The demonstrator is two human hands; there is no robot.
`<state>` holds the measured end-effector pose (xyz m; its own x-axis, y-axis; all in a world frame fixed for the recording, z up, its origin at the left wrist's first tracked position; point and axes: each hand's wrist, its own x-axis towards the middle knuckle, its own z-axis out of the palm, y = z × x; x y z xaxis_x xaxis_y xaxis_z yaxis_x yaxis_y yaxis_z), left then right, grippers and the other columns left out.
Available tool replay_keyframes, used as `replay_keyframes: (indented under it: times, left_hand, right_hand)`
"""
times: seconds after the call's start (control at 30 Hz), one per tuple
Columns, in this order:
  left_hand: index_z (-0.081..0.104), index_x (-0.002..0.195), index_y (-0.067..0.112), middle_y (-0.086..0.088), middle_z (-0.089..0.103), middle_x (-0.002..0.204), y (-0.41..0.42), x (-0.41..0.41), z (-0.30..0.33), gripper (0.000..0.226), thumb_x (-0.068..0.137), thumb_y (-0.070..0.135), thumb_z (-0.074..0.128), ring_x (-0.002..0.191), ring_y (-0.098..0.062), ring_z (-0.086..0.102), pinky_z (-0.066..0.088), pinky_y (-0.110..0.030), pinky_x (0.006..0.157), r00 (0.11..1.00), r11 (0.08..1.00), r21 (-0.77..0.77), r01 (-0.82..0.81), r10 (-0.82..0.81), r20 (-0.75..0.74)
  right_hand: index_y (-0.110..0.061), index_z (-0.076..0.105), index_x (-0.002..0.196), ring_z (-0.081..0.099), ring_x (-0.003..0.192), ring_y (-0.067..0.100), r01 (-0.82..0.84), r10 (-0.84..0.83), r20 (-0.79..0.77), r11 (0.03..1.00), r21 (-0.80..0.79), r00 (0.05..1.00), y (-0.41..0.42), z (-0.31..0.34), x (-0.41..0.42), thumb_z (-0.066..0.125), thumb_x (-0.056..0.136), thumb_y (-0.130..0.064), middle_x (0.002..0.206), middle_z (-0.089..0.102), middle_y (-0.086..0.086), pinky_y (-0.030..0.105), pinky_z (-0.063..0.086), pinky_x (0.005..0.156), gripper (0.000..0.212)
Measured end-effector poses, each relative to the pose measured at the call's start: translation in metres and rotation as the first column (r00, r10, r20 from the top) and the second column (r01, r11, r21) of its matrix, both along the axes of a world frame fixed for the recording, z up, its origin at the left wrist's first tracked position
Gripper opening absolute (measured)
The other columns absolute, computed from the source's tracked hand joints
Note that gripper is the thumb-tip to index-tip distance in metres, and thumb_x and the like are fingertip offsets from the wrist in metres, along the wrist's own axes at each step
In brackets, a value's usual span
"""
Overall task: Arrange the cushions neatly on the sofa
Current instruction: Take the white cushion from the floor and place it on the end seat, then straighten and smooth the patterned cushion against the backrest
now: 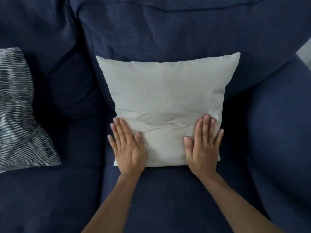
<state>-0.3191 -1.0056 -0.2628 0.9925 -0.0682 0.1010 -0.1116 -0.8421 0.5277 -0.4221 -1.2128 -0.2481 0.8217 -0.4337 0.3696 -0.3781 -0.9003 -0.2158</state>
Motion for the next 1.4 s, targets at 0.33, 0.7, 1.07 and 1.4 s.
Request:
replay_keyframes:
  times: [0.33,0.7,1.07,1.4]
  left_hand:
    - [-0.004,0.17,0.005,-0.009,-0.015,0.18,-0.014,-0.028,0.05,0.091,0.108,0.066,0.022,0.167,-0.024,-0.012,-0.005,-0.051,0.135,0.974,0.972,-0.073,0.222,-0.218,0.056]
    - [-0.008,0.17,0.008,-0.005,-0.021,0.177,0.069,-0.013,0.03,0.114,0.09,0.089,0.004,0.166,-0.02,-0.013,0.004,-0.051,0.137,0.947,0.947,0.248,0.204,-0.126,-0.295]
    - [0.018,0.171,0.012,-0.01,0.008,0.179,0.104,0.032,0.206,0.076,0.107,0.053,0.021,0.166,-0.028,0.008,0.021,-0.057,0.133,0.984,0.934,0.318,0.164,-0.132,-0.119]
    - [0.001,0.172,0.02,-0.001,-0.012,0.179,0.202,0.089,0.306,0.075,0.107,0.054,0.014,0.165,-0.024,-0.013,0.002,-0.053,0.135,0.993,0.93,0.361,0.066,-0.026,-0.113]
  right_hand:
    - [-0.003,0.012,0.167,0.007,0.165,0.043,-0.348,0.349,-0.004,0.934,-0.075,0.937,0.035,0.031,0.005,0.046,0.111,-0.043,0.177,0.004,0.023,0.077,0.009,0.125,0.077]
    - [-0.006,0.024,0.167,0.026,0.161,0.04,0.177,-0.145,-0.19,0.971,0.16,0.971,-0.044,0.051,-0.035,0.027,0.11,-0.054,0.175,0.023,0.02,0.07,0.028,0.122,0.074]
    - [-0.017,0.042,0.159,0.042,0.15,0.031,-0.161,0.195,-0.08,0.936,0.314,0.977,0.002,0.204,0.033,0.047,0.11,-0.033,0.169,0.036,0.009,0.053,0.046,0.116,0.052]
    - [-0.014,0.038,0.163,0.027,0.161,0.035,-0.362,0.396,-0.049,0.877,0.315,0.917,0.139,0.275,0.139,0.035,0.107,-0.046,0.175,0.025,0.015,0.054,0.036,0.125,0.064]
